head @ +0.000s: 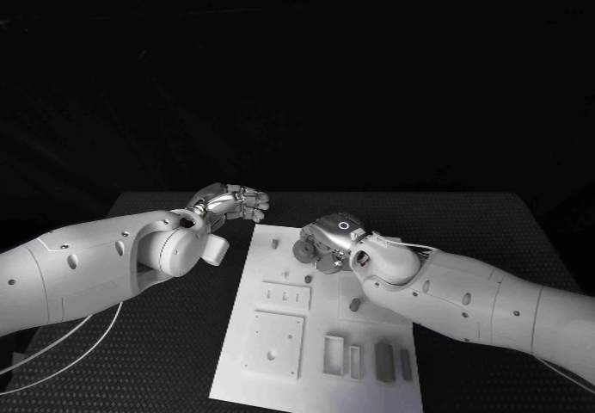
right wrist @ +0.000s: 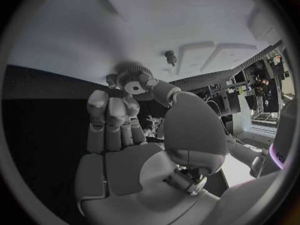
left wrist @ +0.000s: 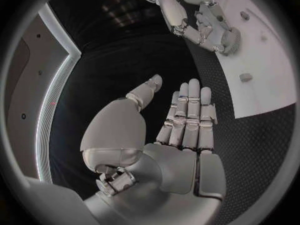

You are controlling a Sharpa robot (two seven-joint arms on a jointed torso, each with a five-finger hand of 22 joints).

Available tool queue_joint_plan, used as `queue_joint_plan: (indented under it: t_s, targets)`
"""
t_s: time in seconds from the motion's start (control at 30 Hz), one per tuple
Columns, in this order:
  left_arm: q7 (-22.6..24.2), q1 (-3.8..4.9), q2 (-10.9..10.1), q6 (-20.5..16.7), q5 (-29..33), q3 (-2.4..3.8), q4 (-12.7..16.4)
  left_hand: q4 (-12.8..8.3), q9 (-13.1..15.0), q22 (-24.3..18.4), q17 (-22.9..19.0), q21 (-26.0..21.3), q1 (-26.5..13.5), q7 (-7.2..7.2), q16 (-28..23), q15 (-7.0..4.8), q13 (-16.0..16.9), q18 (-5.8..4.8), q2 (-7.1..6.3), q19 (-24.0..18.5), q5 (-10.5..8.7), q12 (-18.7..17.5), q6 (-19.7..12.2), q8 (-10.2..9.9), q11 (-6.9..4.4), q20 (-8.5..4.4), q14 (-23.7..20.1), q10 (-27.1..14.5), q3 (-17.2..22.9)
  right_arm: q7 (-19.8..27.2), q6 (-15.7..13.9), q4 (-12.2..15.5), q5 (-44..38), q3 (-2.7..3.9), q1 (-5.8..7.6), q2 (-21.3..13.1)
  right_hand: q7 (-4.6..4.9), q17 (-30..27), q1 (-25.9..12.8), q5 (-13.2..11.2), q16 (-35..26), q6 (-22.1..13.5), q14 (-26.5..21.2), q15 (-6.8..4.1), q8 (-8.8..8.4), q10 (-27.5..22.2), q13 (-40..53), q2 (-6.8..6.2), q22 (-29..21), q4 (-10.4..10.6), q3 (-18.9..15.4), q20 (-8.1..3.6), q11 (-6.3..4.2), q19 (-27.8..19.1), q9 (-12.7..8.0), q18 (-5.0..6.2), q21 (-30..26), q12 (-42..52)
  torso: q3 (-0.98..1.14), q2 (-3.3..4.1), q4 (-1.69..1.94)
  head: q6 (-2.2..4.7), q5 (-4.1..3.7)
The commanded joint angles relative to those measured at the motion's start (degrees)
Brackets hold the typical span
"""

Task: Assemble the parts on the task board

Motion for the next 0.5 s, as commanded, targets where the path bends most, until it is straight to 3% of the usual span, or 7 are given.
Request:
queue_joint_plan:
  t_s: [0.03, 0.17, 0.23, 0.5]
  targets:
    - [0.3, 0.07, 0.11, 0.29, -0.21, 0.06, 0.08, -0.09, 0.09, 0.09, 0.07, 0.17, -0.4, 0.11, -0.34, 0.28, 0.07, 0.58, 0.21, -0.28, -0.03, -0.34, -0.26, -0.36, 0.09, 0.01, -0.07, -0.34, 0.21, 0.31, 1.49, -0.44, 0.6, -0.13, -0.13, 0.2, 1.74, -0.03, 0.21, -0.28, -0.3, 1.71, -0.18, 0.68, -0.77, -1.43, -0.11, -0.71, -0.07, -0.17, -0.48, 0.08, 1.08, -0.44, -0.46, 3.35, -0.21, -0.33, 0.0, 0.01, -0.01, -0.04, 0.06]
    - [0.29, 0.07, 0.12, 0.36, -0.21, 0.06, 0.08, -0.09, 0.1, 0.09, 0.07, 0.17, -0.4, 0.12, -0.34, 0.28, 0.07, 0.58, 0.2, -0.28, -0.03, -0.35, -0.27, -0.37, 0.09, 0.01, -0.08, -0.34, 0.21, 0.5, 1.77, -0.61, 1.24, -0.16, -0.13, 0.31, 2.31, -0.04, 0.2, -0.29, -0.54, -1.12, -0.59, 1.21, -2.26, -2.17, -0.19, -0.97, -0.15, -0.35, -0.83, 0.16, 1.63, -0.83, -1.19, 3.35, -0.49, -0.54, -0.04, -0.02, 0.0, -0.07, 0.02]
    - [0.26, 0.07, 0.19, 0.41, -0.21, 0.06, -0.01, -0.1, 0.1, 0.09, 0.07, 0.17, -0.4, 0.12, -0.35, 0.28, 0.07, 0.58, 0.2, -0.28, -0.03, -0.35, -0.27, -0.37, 0.09, 0.01, -0.07, -0.34, 0.21, 0.54, 1.9, -0.64, 1.3, -0.16, -0.13, 0.35, 2.07, -0.03, 0.33, -0.29, -0.63, -2.34, -0.76, 1.08, -2.81, -2.44, -0.23, -0.97, -0.18, -0.49, -0.93, 0.21, 1.45, -0.98, -1.43, 3.35, -0.59, -0.59, -0.07, -0.01, 0.01, -0.09, 0.02]
    - [0.24, 0.07, 0.21, 0.44, -0.21, 0.06, -0.04, -0.1, 0.11, 0.09, 0.09, 0.17, -0.42, 0.12, -0.35, 0.28, 0.07, 0.58, 0.2, -0.29, -0.04, -0.37, -0.28, -0.39, 0.09, 0.01, -0.06, -0.35, 0.21, 0.86, 2.46, -0.33, 1.76, -0.19, -0.13, 0.35, 2.05, -0.03, 0.39, -0.29, -0.68, -2.59, -0.86, 1.03, -2.86, -2.6, -0.25, -0.99, -0.19, -0.57, -1.03, 0.24, 1.41, -1.08, -1.44, 3.35, -0.66, -0.6, -0.04, -0.01, -0.03, -0.13, 0.03]
